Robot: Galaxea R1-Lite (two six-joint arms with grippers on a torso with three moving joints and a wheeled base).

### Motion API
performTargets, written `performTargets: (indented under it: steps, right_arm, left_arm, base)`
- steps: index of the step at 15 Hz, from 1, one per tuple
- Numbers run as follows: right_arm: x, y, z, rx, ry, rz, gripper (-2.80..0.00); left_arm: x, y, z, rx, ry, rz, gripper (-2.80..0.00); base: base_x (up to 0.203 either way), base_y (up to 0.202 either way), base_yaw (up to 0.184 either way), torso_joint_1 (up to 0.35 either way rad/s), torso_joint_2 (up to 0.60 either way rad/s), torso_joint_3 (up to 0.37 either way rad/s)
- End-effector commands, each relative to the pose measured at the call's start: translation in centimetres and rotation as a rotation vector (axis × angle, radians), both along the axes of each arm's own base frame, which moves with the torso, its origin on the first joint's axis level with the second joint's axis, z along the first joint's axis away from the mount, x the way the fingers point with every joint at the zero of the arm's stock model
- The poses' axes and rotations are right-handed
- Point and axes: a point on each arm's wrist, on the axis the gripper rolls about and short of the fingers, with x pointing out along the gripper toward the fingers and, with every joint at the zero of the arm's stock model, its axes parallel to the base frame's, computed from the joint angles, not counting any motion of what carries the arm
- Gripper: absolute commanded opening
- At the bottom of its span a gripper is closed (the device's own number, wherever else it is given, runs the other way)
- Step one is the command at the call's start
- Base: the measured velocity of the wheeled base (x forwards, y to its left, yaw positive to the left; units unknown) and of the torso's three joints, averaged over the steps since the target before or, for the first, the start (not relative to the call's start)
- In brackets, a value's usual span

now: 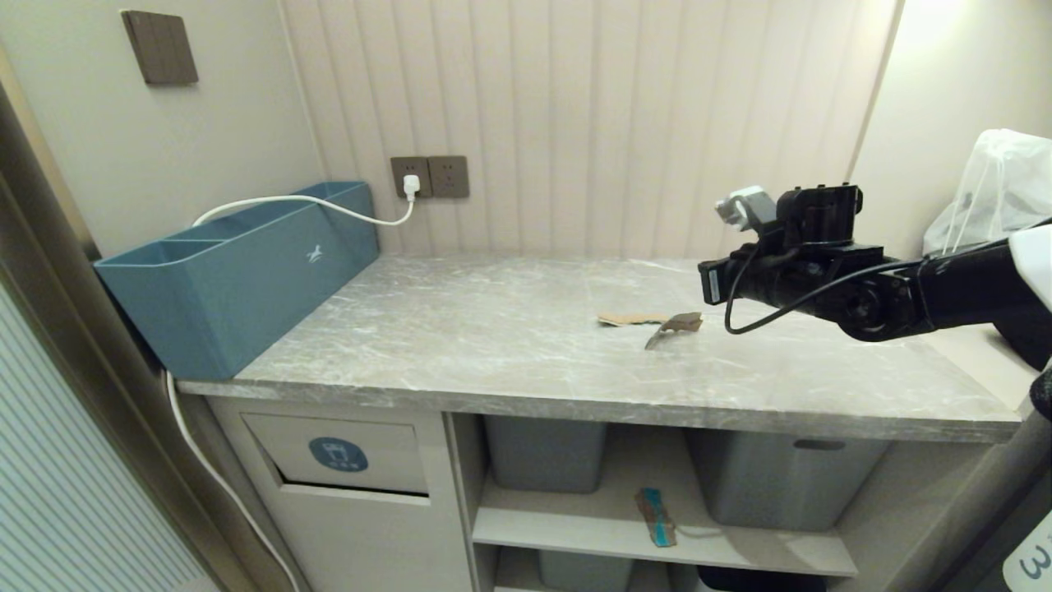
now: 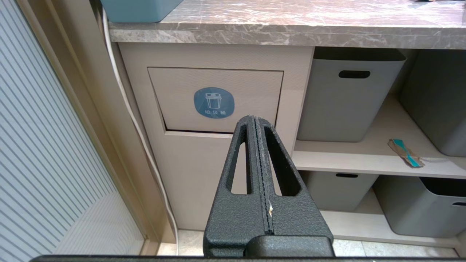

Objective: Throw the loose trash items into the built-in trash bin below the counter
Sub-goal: Pick up the garbage

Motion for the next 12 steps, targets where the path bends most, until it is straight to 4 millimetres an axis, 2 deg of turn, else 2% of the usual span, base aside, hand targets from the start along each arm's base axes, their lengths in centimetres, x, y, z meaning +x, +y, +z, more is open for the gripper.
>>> performTargets:
  steps: [1, 5, 6, 8, 10, 12]
  right_arm:
    - [2.1, 0.2, -1.6, -0.004, -0.001, -0.004, -2.8]
    - [1.5, -0.1, -2.7, -0.068, 0.027, 0.009, -2.8]
    - [0.8, -0.2, -2.8, -0.076, 0.041, 0.012, 0.0]
    - [-0.2, -0.4, -2.8, -0.079, 0.051, 0.014, 0.0]
    - [0.0, -0.4, -2.4, -0.075, -0.023, 0.015, 0.0]
    - [0.3, -0.8, -3.0, -0.095, -0.02, 0.024, 0.0]
  left_arm:
    - [0.0, 0.0, 0.0, 0.0, -0.003, -0.001, -2.8]
    - [0.0, 0.0, 0.0, -0.002, -0.003, 0.001, -2.8]
    - [0.0, 0.0, 0.0, -0.002, -0.003, 0.0, -2.8]
    - [0.0, 0.0, 0.0, -0.002, -0.003, 0.001, -2.8]
    - [0.0, 0.0, 0.0, -0.002, -0.002, 0.001, -2.8]
    - [0.0, 0.0, 0.0, -0.002, -0.003, 0.001, -2.8]
  base:
    - [0.0, 0.0, 0.0, 0.0, 0.0, 0.0]
    - [0.0, 0.0, 0.0, 0.0, 0.0, 0.0]
    - [0.0, 0.0, 0.0, 0.0, 0.0, 0.0]
    - [0.0, 0.0, 0.0, 0.0, 0.0, 0.0]
    - [0.0, 0.0, 0.0, 0.0, 0.0, 0.0]
    - [0.0, 0.0, 0.0, 0.0, 0.0, 0.0]
